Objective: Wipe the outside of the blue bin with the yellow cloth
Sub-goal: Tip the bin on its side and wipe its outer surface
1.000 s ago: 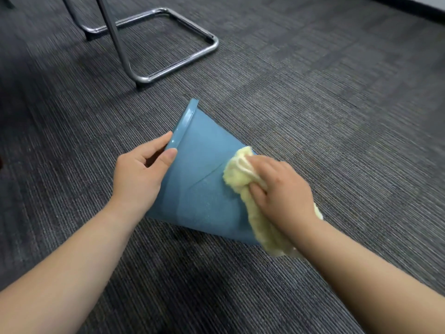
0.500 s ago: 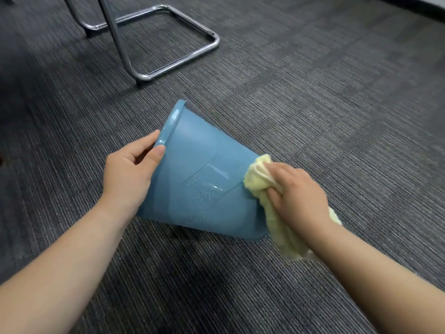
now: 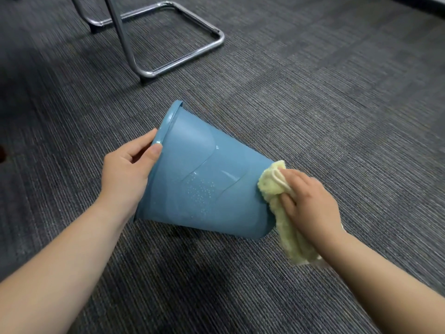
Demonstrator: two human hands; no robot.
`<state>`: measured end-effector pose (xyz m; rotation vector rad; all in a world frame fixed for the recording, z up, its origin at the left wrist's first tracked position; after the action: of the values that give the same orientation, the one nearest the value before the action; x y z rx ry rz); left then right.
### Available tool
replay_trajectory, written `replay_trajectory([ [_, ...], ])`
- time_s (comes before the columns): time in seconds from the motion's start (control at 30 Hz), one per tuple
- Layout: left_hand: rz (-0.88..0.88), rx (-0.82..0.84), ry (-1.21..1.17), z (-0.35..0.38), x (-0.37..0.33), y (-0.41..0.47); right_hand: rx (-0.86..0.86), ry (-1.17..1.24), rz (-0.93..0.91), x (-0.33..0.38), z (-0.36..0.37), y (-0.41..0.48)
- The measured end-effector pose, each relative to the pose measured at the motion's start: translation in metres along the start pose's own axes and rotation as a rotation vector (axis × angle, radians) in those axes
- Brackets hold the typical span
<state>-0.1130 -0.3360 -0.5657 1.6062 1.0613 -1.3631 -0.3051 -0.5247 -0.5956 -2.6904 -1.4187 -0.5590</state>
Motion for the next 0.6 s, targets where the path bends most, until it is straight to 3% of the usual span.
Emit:
replay_trajectory([
  [0.17, 0.022, 0.005, 0.011, 0.012, -0.010, -0.004, 0.039, 0.085, 0.105, 0.000, -0.004, 0.013],
  [0.43, 0.106, 0.131, 0.070, 0.028, -0.023, -0.018, -0.067, 0.225, -0.081, 0.042, -0.023, 0.025],
  [0.6, 0.117, 0.123, 0.068, 0.024, -0.021, -0.018, 0.059, 0.103, 0.203, -0.011, -0.012, 0.021],
])
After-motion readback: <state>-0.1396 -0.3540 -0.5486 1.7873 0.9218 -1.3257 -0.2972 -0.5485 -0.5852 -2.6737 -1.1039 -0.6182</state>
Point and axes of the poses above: each hand's wrist, its own y-axis towards the middle knuckle, its own z-axis out of the palm, x = y × z, the point moved 3 cm from there along y, towards the middle knuckle, and after that the axes turned 6 degrees about -y, right-handed, at the moved point
